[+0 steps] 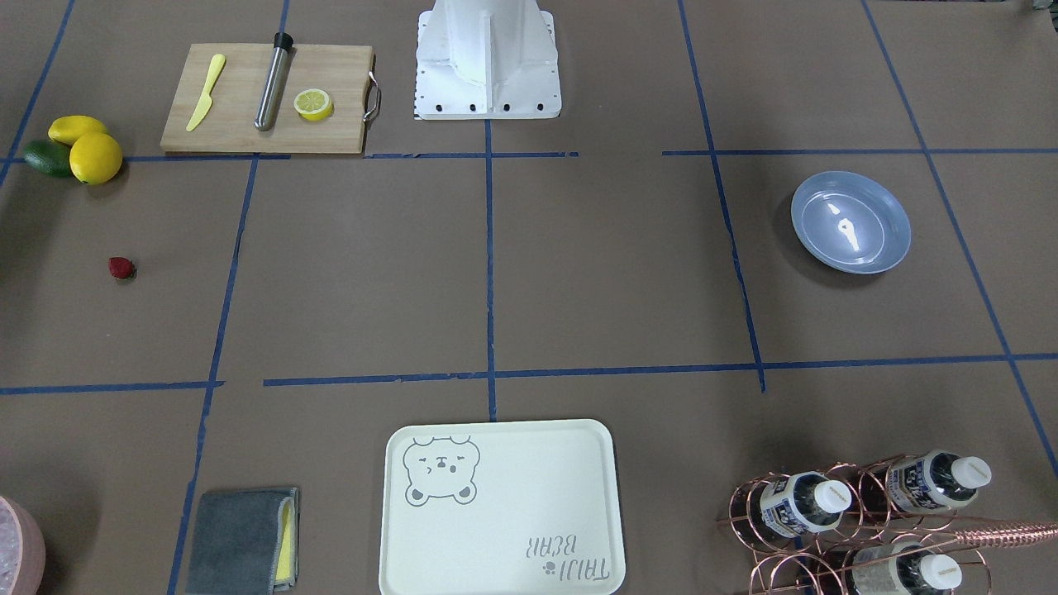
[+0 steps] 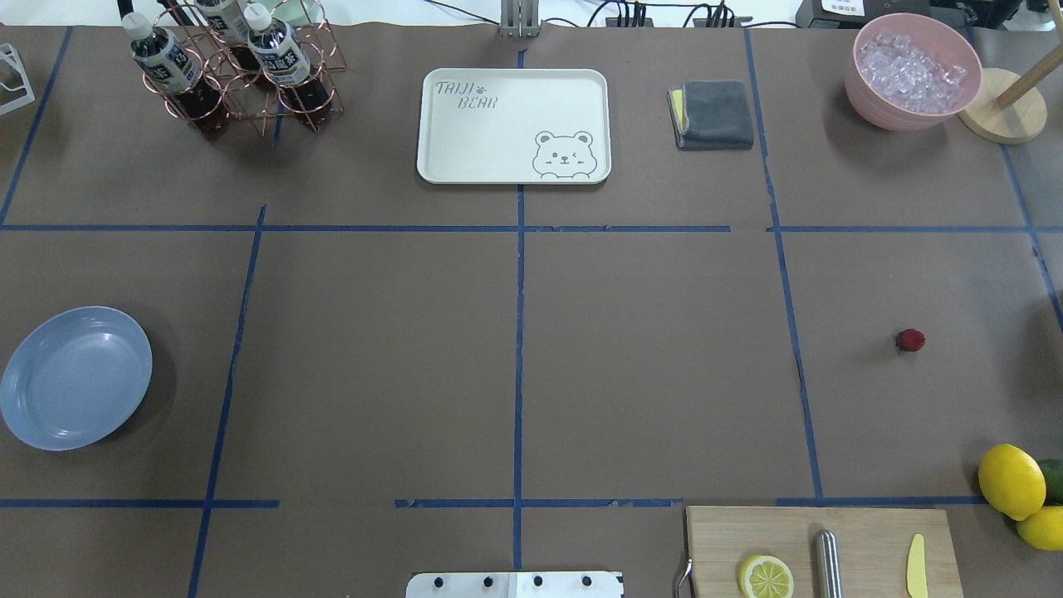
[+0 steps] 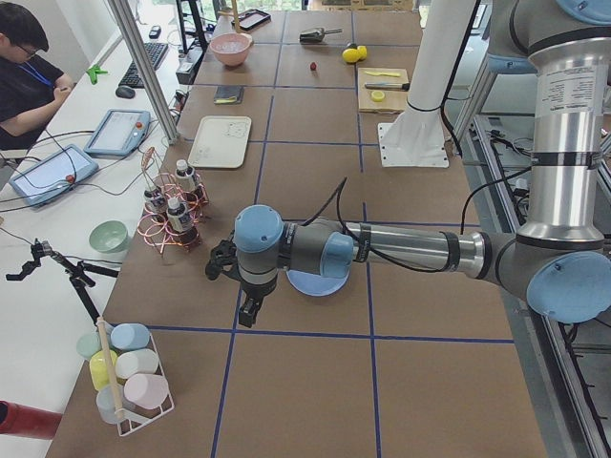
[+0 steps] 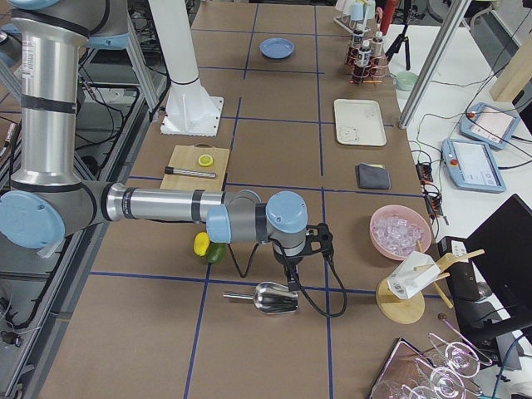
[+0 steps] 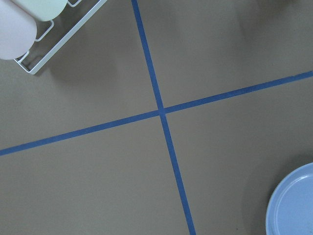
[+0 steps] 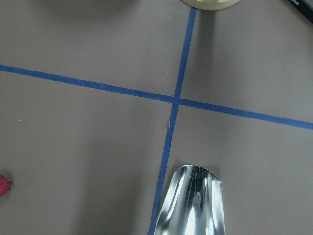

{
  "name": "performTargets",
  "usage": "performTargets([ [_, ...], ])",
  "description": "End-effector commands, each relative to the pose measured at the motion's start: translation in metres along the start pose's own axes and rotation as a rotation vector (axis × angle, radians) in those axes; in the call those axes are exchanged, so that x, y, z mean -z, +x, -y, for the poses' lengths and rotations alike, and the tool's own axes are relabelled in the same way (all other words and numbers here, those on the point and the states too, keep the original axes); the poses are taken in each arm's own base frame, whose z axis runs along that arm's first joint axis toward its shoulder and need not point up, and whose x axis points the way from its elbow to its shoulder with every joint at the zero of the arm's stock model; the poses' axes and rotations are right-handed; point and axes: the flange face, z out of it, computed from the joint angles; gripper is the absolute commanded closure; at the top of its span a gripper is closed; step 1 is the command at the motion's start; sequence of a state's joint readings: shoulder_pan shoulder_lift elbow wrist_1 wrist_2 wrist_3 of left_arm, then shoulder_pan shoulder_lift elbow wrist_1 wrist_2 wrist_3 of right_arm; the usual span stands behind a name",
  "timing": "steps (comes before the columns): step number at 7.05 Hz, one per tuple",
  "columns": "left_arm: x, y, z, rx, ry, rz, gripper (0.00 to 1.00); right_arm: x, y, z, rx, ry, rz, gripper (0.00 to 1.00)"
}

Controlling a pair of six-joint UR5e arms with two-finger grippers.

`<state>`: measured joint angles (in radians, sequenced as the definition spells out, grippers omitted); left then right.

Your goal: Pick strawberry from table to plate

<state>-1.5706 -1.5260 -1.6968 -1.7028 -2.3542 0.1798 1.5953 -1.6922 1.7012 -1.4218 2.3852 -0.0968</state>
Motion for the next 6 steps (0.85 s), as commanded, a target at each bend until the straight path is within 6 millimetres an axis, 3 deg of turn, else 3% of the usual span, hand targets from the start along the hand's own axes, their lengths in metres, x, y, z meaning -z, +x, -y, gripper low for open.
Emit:
performTargets([
  [1, -0.002, 0.021, 0.015, -0.134, 0.083, 0.000, 0.00, 0.006, -0.008, 0.006, 0.067, 0.066, 0.025, 0.00],
  [3, 0.020, 0.044, 0.035, -0.332, 0.291, 0.026, 0.00, 0.006, -0.013, 0.007, 0.074, 0.075, 0.061, 0.00],
  [4, 0.012, 0.064, 0.045, -0.414, 0.332, -0.017, 0.00, 0.002, -0.009, 0.004, 0.061, 0.065, 0.061, 0.00],
  [6, -0.013, 0.090, 0.040, -0.367, 0.317, -0.122, 0.00, -0.005, -0.002, -0.001, 0.046, 0.052, 0.062, 0.00],
])
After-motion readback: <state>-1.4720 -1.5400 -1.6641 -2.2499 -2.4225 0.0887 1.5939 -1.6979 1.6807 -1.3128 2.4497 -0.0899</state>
